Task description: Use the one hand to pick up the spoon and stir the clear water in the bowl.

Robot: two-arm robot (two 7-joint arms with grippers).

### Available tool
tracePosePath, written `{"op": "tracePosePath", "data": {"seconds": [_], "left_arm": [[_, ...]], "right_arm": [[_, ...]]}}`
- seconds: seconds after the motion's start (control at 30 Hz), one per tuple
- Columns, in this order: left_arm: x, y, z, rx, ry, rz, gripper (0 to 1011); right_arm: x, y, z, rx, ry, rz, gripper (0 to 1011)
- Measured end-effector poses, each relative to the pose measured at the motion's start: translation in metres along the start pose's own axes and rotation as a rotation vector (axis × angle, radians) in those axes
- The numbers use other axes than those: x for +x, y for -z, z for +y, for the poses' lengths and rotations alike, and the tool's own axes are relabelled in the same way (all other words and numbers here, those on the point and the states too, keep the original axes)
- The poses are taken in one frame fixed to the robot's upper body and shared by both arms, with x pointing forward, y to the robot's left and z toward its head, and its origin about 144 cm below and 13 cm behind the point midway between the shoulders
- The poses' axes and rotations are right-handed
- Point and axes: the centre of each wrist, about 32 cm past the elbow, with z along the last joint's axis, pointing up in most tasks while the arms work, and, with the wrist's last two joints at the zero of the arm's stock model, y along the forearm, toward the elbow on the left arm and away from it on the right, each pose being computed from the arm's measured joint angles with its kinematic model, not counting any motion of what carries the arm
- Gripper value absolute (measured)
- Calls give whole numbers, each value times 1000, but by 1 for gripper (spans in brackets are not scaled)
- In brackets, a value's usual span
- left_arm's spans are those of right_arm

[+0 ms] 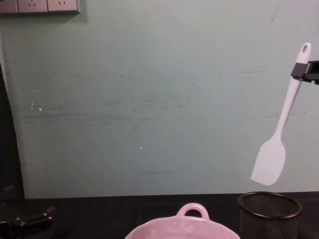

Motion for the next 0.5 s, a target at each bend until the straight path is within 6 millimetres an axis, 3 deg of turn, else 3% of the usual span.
{"op": "tracePosePath", "data": {"seconds": [0.5], "left_arm": [[0, 0, 0, 0, 0, 0, 1011]], "right_arm": [[20, 18, -3, -68, 45, 37, 109]]}}
